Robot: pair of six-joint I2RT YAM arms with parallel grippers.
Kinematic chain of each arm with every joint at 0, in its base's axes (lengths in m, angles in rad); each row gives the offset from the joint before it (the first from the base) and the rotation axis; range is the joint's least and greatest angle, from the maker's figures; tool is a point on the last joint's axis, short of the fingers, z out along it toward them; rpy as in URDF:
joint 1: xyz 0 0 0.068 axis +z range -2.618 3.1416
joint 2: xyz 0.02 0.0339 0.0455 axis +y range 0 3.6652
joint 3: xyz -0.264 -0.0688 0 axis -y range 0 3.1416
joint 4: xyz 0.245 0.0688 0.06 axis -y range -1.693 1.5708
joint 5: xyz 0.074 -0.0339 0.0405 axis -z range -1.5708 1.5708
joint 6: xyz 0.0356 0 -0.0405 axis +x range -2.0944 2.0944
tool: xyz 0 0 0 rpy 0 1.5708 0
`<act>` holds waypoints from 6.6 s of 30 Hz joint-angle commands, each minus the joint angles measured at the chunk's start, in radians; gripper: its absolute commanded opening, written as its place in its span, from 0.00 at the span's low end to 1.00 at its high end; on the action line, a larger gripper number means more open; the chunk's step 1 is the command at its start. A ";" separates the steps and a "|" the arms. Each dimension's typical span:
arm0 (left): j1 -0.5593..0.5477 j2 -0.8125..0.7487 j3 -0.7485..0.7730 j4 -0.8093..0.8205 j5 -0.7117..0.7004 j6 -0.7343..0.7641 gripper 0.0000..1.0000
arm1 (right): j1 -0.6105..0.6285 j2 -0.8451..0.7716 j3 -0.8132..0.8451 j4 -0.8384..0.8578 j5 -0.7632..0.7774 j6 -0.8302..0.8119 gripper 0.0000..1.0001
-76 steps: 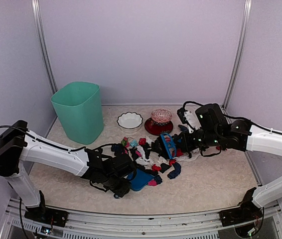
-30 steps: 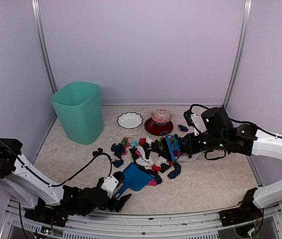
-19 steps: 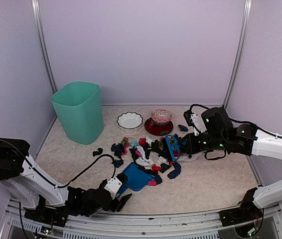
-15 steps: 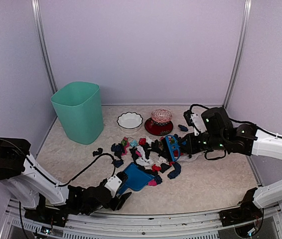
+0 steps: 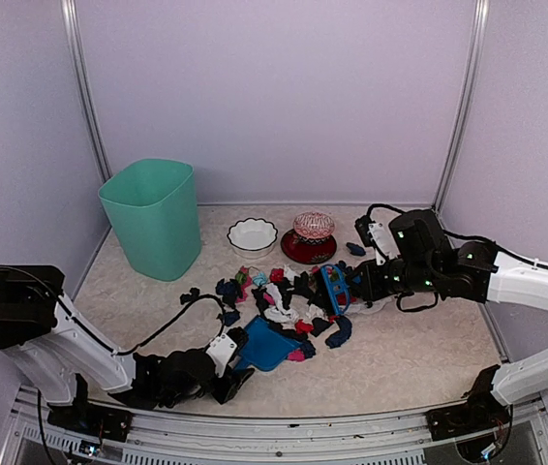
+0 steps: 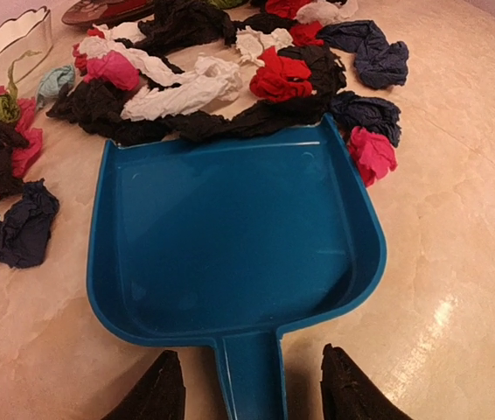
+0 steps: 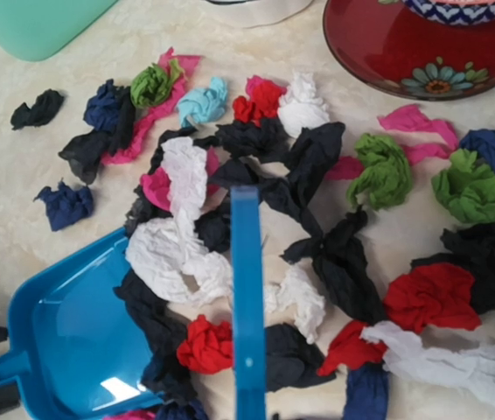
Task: Sweep away the paper scraps from the table
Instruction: Pick up the dustpan from the center of the board, then sweep the paper scraps at the center of the board.
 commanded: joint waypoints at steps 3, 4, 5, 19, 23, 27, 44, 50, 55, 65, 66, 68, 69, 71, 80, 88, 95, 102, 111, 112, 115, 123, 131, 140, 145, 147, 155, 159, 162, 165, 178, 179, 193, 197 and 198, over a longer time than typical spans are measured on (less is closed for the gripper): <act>0.018 0.025 -0.011 0.012 0.053 -0.014 0.50 | -0.009 0.013 0.016 -0.004 0.012 0.000 0.00; 0.023 0.024 -0.012 0.011 0.058 -0.016 0.49 | -0.009 0.014 0.015 -0.004 0.011 -0.001 0.00; 0.027 0.022 -0.015 0.010 0.063 -0.021 0.49 | -0.009 0.013 0.014 -0.003 0.011 0.000 0.00; 0.049 0.012 -0.026 0.023 0.102 -0.022 0.32 | -0.009 -0.005 -0.001 -0.006 0.012 0.011 0.00; 0.047 0.000 -0.028 0.022 0.101 -0.020 0.28 | -0.009 -0.005 0.000 -0.006 0.011 0.012 0.00; 0.040 -0.017 -0.037 0.034 0.091 -0.019 0.22 | -0.009 -0.004 -0.006 -0.003 0.012 0.014 0.00; -0.032 -0.128 -0.049 -0.032 -0.007 -0.025 0.00 | -0.009 -0.010 0.030 -0.024 0.011 0.017 0.00; -0.061 -0.233 -0.017 -0.235 -0.036 -0.074 0.00 | -0.009 -0.007 0.055 -0.030 0.012 0.002 0.00; -0.067 -0.376 0.083 -0.514 -0.055 -0.145 0.00 | -0.009 0.010 0.071 -0.007 0.012 -0.006 0.00; -0.044 -0.667 0.334 -0.982 -0.236 -0.215 0.00 | -0.024 0.119 0.161 0.075 -0.036 -0.080 0.00; -0.034 -0.678 0.363 -1.016 -0.248 -0.218 0.00 | -0.024 0.132 0.173 0.089 -0.042 -0.079 0.00; -0.008 -0.694 0.418 -1.063 -0.248 -0.208 0.00 | -0.025 0.156 0.188 0.128 -0.072 -0.069 0.00; 0.004 -0.696 0.443 -1.084 -0.248 -0.204 0.00 | -0.025 0.168 0.192 0.151 -0.091 -0.060 0.00; 0.020 -0.697 0.491 -1.115 -0.240 -0.187 0.00 | -0.025 0.191 0.193 0.203 -0.129 -0.042 0.00; 0.075 -0.685 0.640 -1.160 -0.160 -0.080 0.00 | -0.020 0.308 0.210 0.448 -0.244 0.128 0.00; 0.185 -0.674 0.681 -1.109 -0.032 -0.038 0.00 | 0.049 0.540 0.379 0.523 -0.247 0.272 0.00; 0.190 -0.702 0.672 -1.068 -0.010 -0.016 0.00 | 0.101 0.767 0.609 0.507 -0.263 0.349 0.00; 0.191 -0.742 0.674 -1.106 0.010 -0.016 0.00 | 0.110 0.957 0.795 0.468 -0.269 0.450 0.00; 0.190 -0.805 0.675 -1.183 0.033 -0.054 0.00 | 0.123 1.138 0.918 0.477 -0.317 0.616 0.00; 0.190 -0.809 0.674 -1.189 0.039 -0.059 0.00 | 0.126 1.155 0.931 0.477 -0.324 0.627 0.00; 0.189 -0.816 0.662 -1.198 0.050 -0.068 0.00 | 0.136 1.198 0.956 0.482 -0.348 0.668 0.00; 0.189 -0.814 0.650 -1.197 0.074 -0.080 0.00 | 0.132 1.182 0.908 0.390 -0.236 0.681 0.00; 0.189 -0.795 0.649 -1.175 0.080 -0.065 0.00 | 0.099 1.026 0.698 0.355 -0.117 0.659 0.00; 0.189 -0.745 0.657 -1.145 0.099 -0.039 0.00 | 0.063 0.834 0.457 0.328 -0.032 0.655 0.00; 0.190 -0.714 0.672 -1.130 0.116 -0.019 0.00 | 0.048 0.719 0.309 0.311 -0.006 0.658 0.00; 0.189 -0.704 0.677 -1.126 0.120 -0.012 0.00 | 0.045 0.661 0.258 0.293 -0.001 0.658 0.00; 0.189 -0.674 0.689 -1.091 0.147 0.011 0.00 | 0.037 0.438 0.062 0.193 0.032 0.656 0.00; 0.190 -0.656 0.689 -1.077 0.157 0.018 0.00 | 0.026 0.306 -0.006 0.112 0.097 0.650 0.00; 0.189 -0.646 0.686 -1.068 0.162 0.019 0.00 | 0.026 0.209 -0.010 0.045 0.132 0.612 0.00; 0.189 -0.640 0.683 -1.057 0.164 0.025 0.00 | 0.025 0.128 0.007 0.034 0.108 0.553 0.00; 0.191 -0.624 0.682 -1.050 0.158 0.005 0.00 | 0.113 0.316 0.275 0.201 -0.131 0.397 0.00; 0.191 -0.625 0.678 -1.046 0.157 0.005 0.00 | 0.120 0.352 0.294 0.227 -0.153 0.384 0.00; 0.194 -0.644 0.678 -1.066 0.089 -0.021 0.00 | 0.163 0.771 0.531 0.436 -0.324 0.385 0.00; 0.201 -0.646 0.684 -1.053 0.081 -0.018 0.00 | 0.163 0.863 0.587 0.446 -0.348 0.407 0.00; 0.200 -0.646 0.687 -1.054 0.079 -0.018 0.00 | 0.164 0.886 0.603 0.438 -0.352 0.413 0.00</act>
